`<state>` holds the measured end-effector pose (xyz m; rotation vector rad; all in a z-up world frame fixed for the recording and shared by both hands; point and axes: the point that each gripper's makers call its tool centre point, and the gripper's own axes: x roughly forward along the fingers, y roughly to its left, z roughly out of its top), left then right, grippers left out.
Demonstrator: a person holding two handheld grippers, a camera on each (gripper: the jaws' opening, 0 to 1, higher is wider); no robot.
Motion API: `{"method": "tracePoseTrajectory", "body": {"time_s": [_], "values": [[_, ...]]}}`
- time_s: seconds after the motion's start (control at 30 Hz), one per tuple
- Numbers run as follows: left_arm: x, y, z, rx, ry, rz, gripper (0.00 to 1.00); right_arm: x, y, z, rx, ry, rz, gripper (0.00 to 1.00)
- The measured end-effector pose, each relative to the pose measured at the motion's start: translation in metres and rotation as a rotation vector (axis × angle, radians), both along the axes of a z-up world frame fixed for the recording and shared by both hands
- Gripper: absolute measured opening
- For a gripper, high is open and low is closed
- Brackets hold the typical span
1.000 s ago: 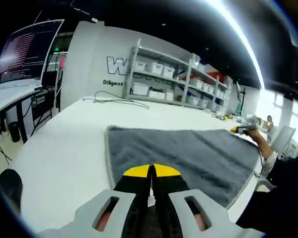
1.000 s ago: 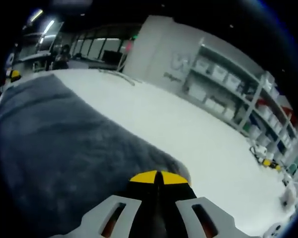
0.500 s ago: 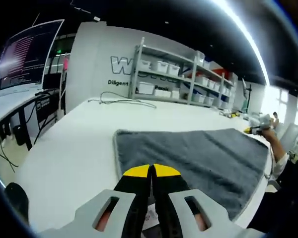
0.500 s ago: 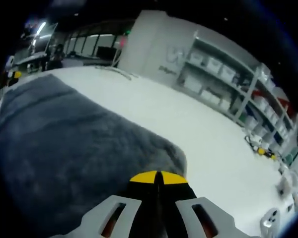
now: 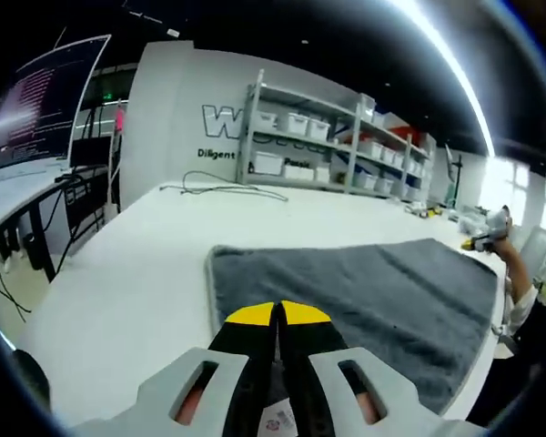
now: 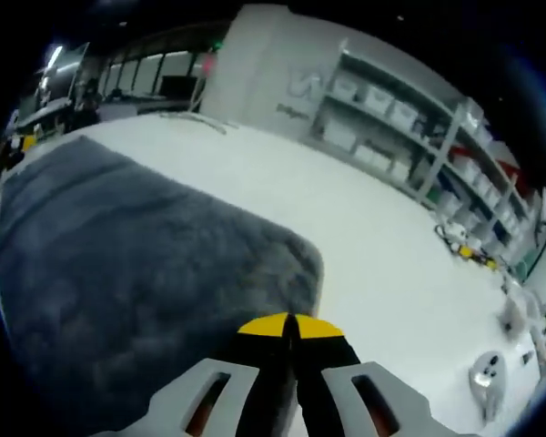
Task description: Open the folded towel by lifting each exposed corner and separating the folded layers until the towel lies flat within the target outline without major curled edges
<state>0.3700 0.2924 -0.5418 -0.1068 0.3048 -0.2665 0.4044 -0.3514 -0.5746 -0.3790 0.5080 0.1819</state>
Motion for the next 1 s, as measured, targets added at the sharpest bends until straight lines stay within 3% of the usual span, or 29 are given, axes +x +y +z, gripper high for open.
{"method": "tracePoseTrajectory", "body": {"time_s": [0.17, 0.27, 0.33, 0.43, 0.6, 1.0], "values": [[0.002, 0.003, -0.011, 0.044, 0.024, 0.003, 0.01, 0.012, -0.004, -0.001, 0.049, -0.045, 0.015, 0.00], [0.003, 0.004, -0.015, 0.051, 0.033, 0.009, 0.01, 0.027, -0.002, -0.002, 0.083, -0.076, 0.092, 0.00], [0.004, 0.001, -0.018, 0.064, 0.037, 0.006, 0.01, 0.032, -0.009, -0.009, 0.099, -0.052, 0.076, 0.00], [0.004, -0.001, -0.023, 0.087, 0.048, 0.008, 0.01, 0.038, -0.020, -0.014, 0.054, -0.027, 0.062, 0.00], [0.008, 0.004, -0.027, 0.121, 0.051, 0.024, 0.01, 0.040, -0.028, -0.011, 0.064, -0.033, 0.060, 0.00], [0.021, 0.006, -0.031, 0.181, -0.006, 0.038, 0.01, 0.030, -0.025, -0.020, 0.096, -0.027, 0.122, 0.00]]}}
